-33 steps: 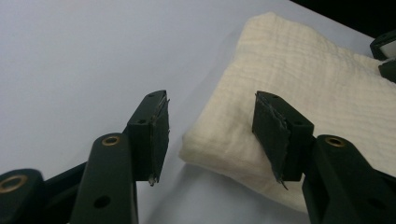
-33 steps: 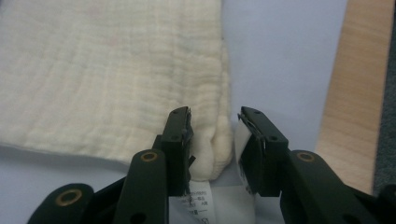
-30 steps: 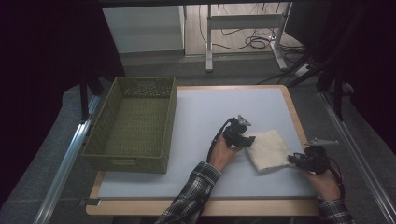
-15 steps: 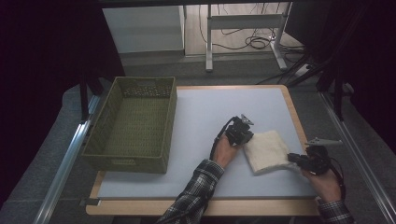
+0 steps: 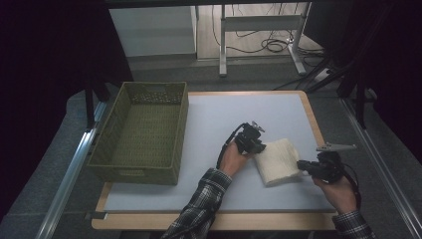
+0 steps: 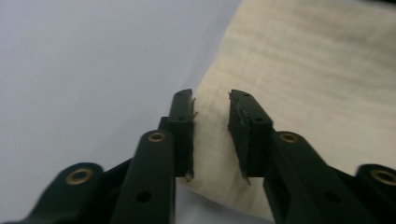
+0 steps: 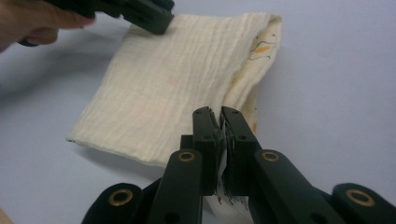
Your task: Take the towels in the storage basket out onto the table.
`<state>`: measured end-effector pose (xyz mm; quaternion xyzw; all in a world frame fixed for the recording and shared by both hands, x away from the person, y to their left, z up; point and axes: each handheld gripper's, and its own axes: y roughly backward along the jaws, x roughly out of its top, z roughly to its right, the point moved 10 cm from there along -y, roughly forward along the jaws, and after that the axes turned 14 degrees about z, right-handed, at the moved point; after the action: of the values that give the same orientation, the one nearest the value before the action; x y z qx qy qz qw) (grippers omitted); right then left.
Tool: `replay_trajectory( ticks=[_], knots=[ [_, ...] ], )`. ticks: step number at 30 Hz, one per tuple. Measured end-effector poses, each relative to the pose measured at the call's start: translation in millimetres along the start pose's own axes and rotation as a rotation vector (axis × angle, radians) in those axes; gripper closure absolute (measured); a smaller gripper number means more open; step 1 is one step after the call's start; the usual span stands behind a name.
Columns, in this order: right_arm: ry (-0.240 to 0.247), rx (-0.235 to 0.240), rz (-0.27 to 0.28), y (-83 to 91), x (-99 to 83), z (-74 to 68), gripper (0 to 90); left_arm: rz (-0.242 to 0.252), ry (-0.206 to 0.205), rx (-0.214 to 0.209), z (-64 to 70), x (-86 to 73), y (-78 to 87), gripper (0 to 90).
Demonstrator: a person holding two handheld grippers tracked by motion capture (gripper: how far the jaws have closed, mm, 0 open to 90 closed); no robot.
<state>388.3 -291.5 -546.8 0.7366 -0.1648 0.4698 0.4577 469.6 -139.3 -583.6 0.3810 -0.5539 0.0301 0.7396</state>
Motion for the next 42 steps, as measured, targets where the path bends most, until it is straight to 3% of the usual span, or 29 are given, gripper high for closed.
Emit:
replay_trajectory(
  ticks=[2, 8, 12, 15, 20, 24, 27, 30, 32, 36, 42],
  knots=[
    [-0.005, 0.009, 0.009, 0.9, 2.5, -2.3, 85.4, 0.015, 0.003, 0.002, -1.8, 2.1, 6.0, 88.5],
    [-0.006, 0.064, 0.039, 1.5, 14.4, -20.9, 85.4, 0.044, -0.010, 0.014, -8.3, 19.1, 34.0, 89.2],
    [0.003, 0.081, 0.040, 0.0, 18.1, -29.9, 85.3, 0.040, -0.008, 0.019, -8.8, 17.8, 30.0, 89.1],
    [-0.006, 0.031, 0.015, -2.4, 7.2, -15.5, 85.3, 0.016, -0.014, 0.022, -7.0, 8.6, 17.8, 87.4],
    [-0.044, -0.033, -0.024, -10.6, -21.6, 13.8, 83.0, 0.026, -0.007, 0.036, -5.1, 3.9, 7.8, 72.3],
    [-0.009, -0.083, 0.000, -6.7, -20.7, 23.9, 69.5, 0.037, -0.019, 0.060, -5.7, 8.5, 12.9, 61.5],
    [0.024, -0.118, 0.045, 0.8, -6.1, 25.3, 61.8, 0.049, -0.013, 0.063, -7.7, 10.4, 18.3, 57.0],
    [0.039, -0.121, 0.043, -2.0, -3.1, 24.4, 60.1, 0.007, -0.024, 0.087, -12.6, 1.5, 16.9, 57.0],
    [0.038, -0.108, 0.016, -10.5, -10.2, 22.7, 58.0, -0.021, -0.023, 0.105, -17.4, -7.2, 14.9, 57.4],
    [0.029, -0.090, -0.035, -21.2, -28.1, 20.9, 51.4, -0.013, 0.024, 0.093, -21.8, -13.7, 13.7, 55.0],
    [0.029, -0.086, -0.025, -21.4, -31.9, 15.9, 50.9, -0.010, 0.068, 0.075, -21.8, -17.2, 15.2, 46.6]
  ],
)
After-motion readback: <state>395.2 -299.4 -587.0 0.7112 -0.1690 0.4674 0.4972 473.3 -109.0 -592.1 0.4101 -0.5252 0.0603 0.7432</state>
